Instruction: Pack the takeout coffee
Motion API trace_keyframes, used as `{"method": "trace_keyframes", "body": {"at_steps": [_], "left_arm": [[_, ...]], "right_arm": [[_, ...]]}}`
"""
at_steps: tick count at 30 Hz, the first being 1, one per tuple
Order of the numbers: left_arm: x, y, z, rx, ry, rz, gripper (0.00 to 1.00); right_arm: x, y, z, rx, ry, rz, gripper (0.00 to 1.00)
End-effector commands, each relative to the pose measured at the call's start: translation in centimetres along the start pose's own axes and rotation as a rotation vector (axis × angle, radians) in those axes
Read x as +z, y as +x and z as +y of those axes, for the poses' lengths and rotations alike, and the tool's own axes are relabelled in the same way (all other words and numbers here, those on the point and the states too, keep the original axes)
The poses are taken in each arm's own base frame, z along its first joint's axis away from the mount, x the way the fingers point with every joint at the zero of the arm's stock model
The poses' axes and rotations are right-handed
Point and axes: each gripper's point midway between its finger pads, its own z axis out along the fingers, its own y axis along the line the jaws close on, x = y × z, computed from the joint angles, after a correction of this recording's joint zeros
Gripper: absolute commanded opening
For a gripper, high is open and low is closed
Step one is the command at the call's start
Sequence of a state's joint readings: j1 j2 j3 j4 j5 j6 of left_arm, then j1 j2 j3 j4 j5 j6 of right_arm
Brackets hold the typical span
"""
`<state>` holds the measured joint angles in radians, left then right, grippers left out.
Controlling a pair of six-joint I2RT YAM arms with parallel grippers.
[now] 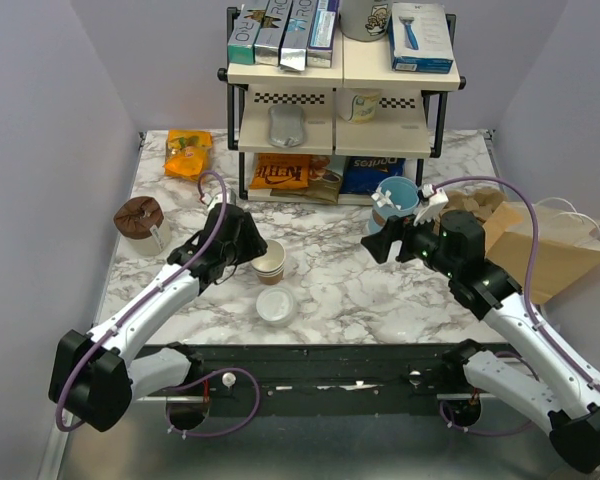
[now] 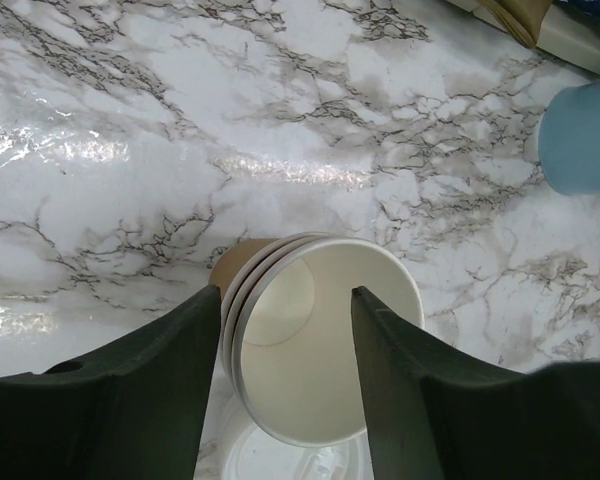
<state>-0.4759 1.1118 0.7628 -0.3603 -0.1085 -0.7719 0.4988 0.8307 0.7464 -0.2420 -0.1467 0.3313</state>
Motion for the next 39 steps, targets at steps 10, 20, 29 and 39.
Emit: {"method": "trace_keyframes", "body": {"at_steps": [10,20,29,39], "left_arm": [[-0.4,-0.5,0.6,-0.016,-0.092,-0.037,0.41],[-0.8,-1.0,0.6,0.006,-0.109,-0.051,0.00],[-1.7,-1.4,-2.1,0.019,0.037,-0.063,0.00],[-6.0,-5.0,-4.5,0.029,0.146,-0.183,0.00]], "right_arm": [[0.5,1.7,-1.6,-0.015,0.072,0.051,1.00],[0.8,2.1,-1.3,-0.018,0.050,0.071,1.00],[0.9,2.1,0.3,-0.037,-0.036,0.075,1.00],[0.4,0.3,2.0,-0.016,-0.090,0.002,1.00]]}}
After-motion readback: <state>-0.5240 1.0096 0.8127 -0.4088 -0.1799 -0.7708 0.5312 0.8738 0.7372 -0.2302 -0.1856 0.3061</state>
